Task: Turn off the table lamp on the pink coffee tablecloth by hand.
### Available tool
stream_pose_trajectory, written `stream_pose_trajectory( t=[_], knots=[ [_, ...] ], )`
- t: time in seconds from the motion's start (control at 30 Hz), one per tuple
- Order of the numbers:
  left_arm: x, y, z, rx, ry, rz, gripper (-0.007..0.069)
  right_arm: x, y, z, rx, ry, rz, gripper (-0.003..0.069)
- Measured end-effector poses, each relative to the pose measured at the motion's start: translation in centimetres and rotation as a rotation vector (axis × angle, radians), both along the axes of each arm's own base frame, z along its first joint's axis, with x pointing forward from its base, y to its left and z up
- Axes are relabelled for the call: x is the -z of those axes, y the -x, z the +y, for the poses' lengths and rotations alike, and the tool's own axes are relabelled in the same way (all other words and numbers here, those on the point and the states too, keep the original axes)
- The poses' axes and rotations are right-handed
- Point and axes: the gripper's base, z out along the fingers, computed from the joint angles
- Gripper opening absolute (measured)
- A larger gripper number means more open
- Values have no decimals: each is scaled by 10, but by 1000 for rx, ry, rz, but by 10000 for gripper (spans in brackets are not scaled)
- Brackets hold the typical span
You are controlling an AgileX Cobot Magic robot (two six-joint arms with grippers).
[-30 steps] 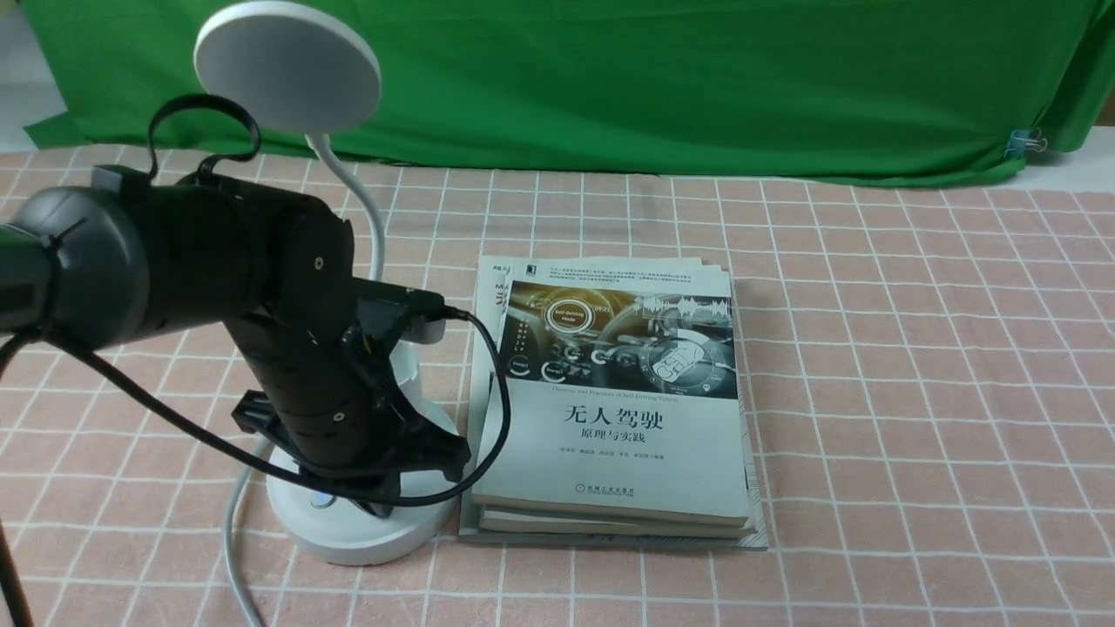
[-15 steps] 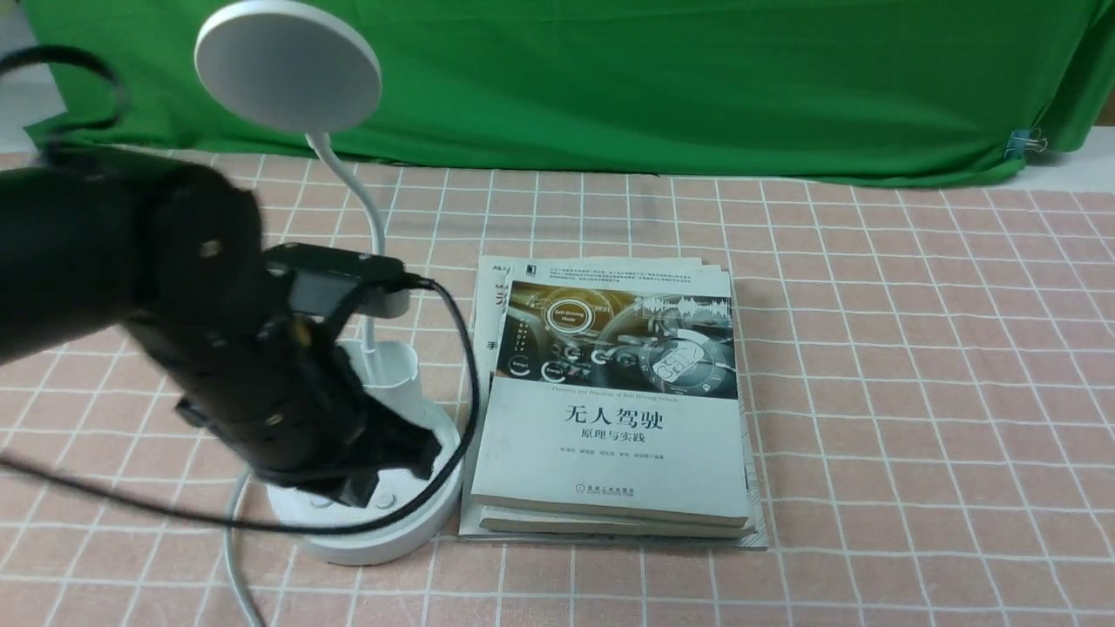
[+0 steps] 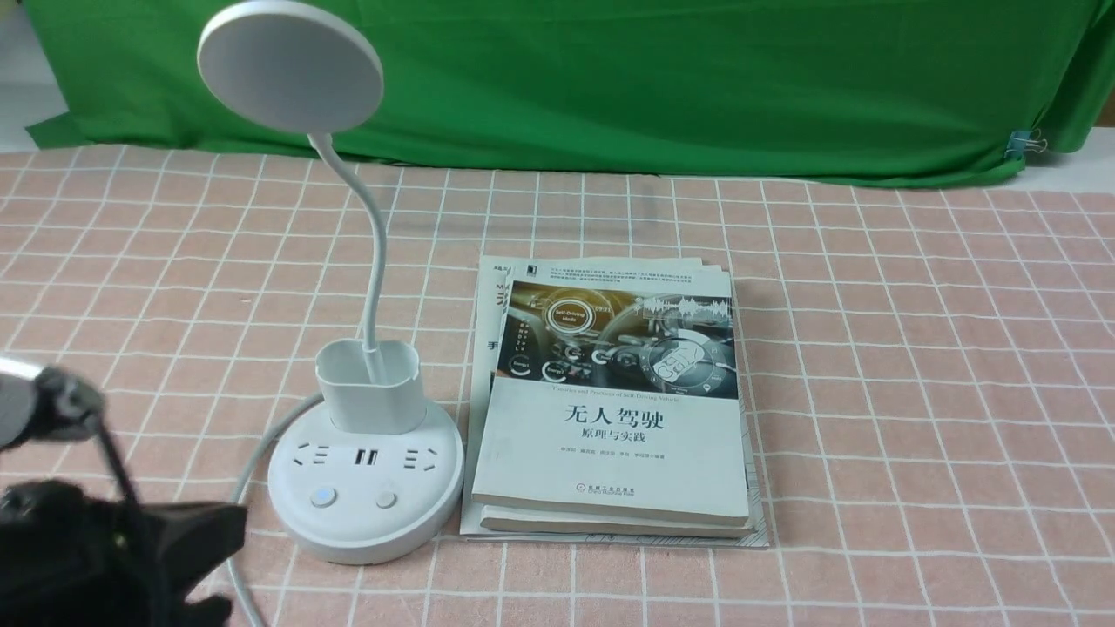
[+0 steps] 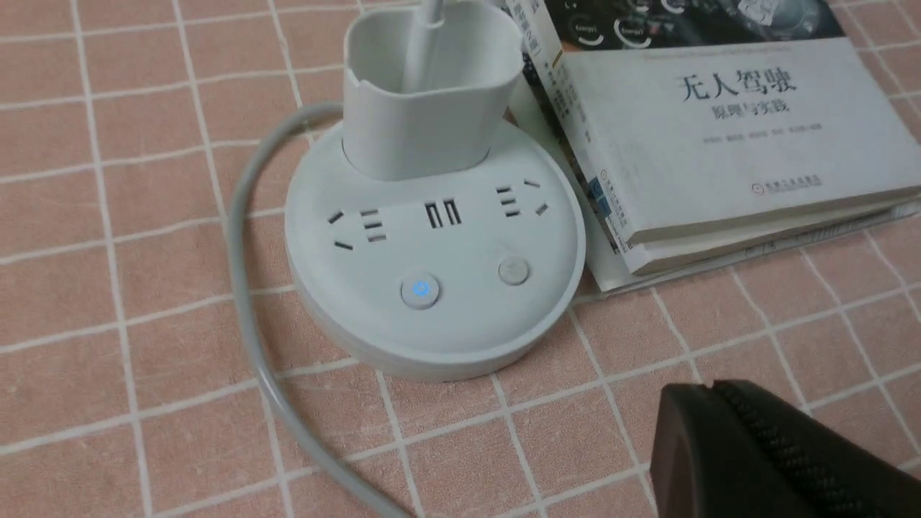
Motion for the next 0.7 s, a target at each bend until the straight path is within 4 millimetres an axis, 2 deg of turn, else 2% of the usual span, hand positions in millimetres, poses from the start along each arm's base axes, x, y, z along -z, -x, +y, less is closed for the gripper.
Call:
stream_pose_trajectory(
  t=[0.13, 0.5, 0.7],
  knots=[
    [10, 17, 7, 0, 12, -37, -4, 0, 0, 0, 0, 0, 0, 240],
    [15, 20, 10, 3, -12, -63, -3, 0, 0, 0, 0, 0, 0, 240],
    [23, 29, 24, -82, 2, -235, -3, 0, 0, 0, 0, 0, 0, 240]
  ],
)
